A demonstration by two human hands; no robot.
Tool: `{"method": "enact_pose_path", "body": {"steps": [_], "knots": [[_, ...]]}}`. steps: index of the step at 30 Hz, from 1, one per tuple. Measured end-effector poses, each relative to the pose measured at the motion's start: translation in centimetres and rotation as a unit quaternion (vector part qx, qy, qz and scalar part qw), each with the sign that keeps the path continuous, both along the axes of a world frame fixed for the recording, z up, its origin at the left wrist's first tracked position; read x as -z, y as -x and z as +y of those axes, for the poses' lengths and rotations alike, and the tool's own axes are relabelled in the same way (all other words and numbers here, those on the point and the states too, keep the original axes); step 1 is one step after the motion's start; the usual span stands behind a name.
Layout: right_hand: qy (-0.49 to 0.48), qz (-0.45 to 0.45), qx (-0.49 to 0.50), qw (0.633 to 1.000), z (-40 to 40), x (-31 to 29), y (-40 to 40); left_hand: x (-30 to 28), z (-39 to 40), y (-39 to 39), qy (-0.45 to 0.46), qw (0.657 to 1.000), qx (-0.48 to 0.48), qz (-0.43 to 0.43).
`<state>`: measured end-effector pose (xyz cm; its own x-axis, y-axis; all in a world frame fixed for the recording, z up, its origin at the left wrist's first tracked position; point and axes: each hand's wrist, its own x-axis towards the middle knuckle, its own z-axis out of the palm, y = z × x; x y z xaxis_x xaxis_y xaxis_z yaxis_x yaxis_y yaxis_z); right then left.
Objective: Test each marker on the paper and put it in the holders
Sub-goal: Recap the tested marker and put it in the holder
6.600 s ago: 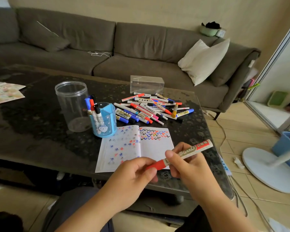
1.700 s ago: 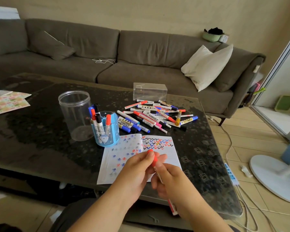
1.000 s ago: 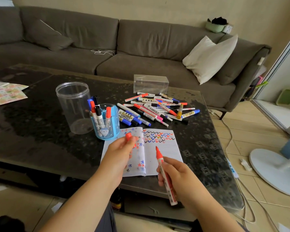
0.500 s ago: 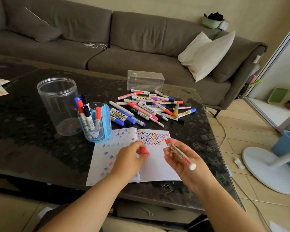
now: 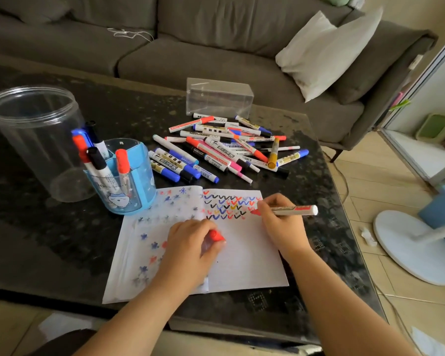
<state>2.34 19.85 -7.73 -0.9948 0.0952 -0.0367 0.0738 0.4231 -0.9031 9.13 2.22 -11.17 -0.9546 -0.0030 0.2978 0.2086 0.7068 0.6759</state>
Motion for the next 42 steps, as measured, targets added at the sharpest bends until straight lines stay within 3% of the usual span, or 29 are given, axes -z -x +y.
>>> {"method": "enact_pose_path", "body": {"steps": [5, 26, 42], "knots": [[0.006, 0.033, 0.014, 0.999, 0.2, 1.0, 0.0, 0.4, -0.1, 0.2, -0.003, 1.0, -0.002, 0.012], [-0.005, 0.015, -0.024, 1.0, 0.0, 1.0, 0.3, 0.5, 0.0, 0.0, -0.015, 1.0, -0.013, -0.007], [0.053, 0.023, 0.069, 0.996, 0.4, 1.0, 0.7, -0.4, 0.4, -0.1, -0.001, 1.0, -0.017, -0.024]]}}
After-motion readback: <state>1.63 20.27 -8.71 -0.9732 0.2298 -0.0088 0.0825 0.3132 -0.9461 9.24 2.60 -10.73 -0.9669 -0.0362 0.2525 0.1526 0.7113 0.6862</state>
